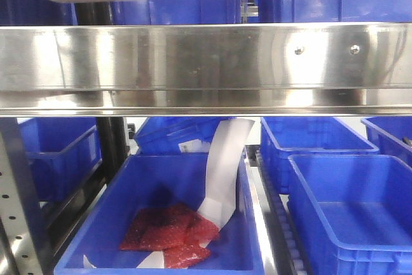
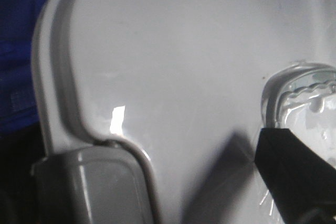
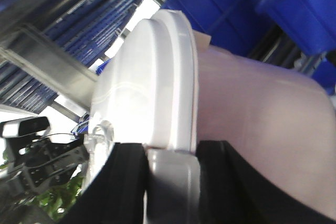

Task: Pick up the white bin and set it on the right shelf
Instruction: 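Raise the bin above the steel shelf rail and push it onto the shelf, then lower the bin onto the roller shelf and open both grippers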

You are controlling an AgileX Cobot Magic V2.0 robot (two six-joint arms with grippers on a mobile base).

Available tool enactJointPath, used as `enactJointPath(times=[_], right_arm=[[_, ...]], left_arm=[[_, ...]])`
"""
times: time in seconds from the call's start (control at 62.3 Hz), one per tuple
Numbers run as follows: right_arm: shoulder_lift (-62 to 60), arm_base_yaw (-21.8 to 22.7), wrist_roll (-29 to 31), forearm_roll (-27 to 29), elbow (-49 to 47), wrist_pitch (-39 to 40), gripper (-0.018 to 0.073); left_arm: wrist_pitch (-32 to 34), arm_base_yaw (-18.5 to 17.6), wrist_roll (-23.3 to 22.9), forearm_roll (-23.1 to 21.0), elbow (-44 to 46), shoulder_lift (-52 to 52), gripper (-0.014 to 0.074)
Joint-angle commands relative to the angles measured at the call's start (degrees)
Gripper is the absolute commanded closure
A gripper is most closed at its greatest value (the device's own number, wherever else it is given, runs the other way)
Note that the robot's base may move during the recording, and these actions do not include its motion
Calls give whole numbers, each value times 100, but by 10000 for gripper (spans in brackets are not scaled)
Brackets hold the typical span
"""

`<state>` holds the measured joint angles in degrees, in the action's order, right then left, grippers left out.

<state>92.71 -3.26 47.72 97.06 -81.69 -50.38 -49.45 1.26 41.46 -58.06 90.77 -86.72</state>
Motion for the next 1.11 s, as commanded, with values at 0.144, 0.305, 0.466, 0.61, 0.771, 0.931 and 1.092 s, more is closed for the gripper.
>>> enactJointPath(times=[0.144, 0.305, 0.466, 0.61, 0.771, 0.931, 1.092], right_arm=[[315, -145, 300, 386, -400, -453, 500], [486, -145, 481, 386, -400, -366, 499], [587, -145, 644, 377, -419, -293, 338], [608, -145, 686, 365, -419, -58, 38], [608, -52, 954, 329, -518, 49, -74], [608, 181, 998, 157, -697, 49, -76], [608, 417, 998, -437, -940, 76, -76]], left_arm=[[-107, -133, 53, -808, 233, -280, 722], [-119, -133, 68, -808, 242, -552, 704], [-43, -133, 112, -786, 257, -701, 549], [33, -133, 121, -721, 262, -723, 314], [60, -133, 407, -724, 422, -723, 74], [37, -133, 407, -577, 669, -723, 46], [23, -133, 407, -10, 973, -723, 50]])
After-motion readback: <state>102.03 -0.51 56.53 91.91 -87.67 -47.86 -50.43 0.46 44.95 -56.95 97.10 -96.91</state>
